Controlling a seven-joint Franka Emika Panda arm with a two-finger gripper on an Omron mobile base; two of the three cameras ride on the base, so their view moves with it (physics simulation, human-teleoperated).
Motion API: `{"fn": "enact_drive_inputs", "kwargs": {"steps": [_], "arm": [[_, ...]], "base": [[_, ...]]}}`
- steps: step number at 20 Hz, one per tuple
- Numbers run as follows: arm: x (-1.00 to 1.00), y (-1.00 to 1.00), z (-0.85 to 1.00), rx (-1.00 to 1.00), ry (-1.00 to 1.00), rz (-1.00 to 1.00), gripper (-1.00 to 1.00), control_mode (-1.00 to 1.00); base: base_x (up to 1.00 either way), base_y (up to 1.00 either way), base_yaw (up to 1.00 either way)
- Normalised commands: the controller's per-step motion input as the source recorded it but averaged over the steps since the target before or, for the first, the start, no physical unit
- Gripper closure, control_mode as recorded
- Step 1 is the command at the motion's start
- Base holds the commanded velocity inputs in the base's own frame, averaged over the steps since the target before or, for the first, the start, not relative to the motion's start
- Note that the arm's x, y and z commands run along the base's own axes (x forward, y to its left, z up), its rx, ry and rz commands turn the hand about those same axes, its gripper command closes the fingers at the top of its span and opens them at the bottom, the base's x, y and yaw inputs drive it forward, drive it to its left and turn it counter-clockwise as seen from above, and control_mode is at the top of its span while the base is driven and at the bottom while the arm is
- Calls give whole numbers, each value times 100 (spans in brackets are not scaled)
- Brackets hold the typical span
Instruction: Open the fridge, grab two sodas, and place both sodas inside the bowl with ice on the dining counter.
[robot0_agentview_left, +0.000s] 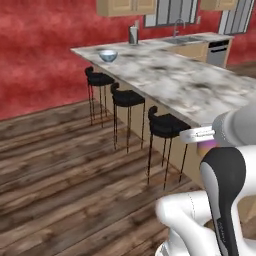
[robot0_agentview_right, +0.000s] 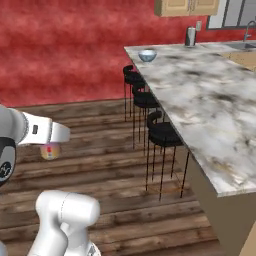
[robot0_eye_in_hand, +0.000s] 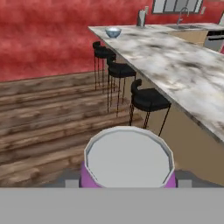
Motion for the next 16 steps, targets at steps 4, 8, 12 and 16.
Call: {"fn": "enact_drive_inputs", "kwargs": {"steps": [4, 8, 12, 16], "arm": [[0, 0, 0, 0, 0, 0, 100, 100], [0, 0, 0, 0, 0, 0, 100, 100], [0, 0, 0, 0, 0, 0, 100, 100], [0, 0, 0, 0, 0, 0, 100, 100]], "base": [[76, 100, -33], [76, 100, -33], [76, 100, -33], [76, 100, -33]]}}
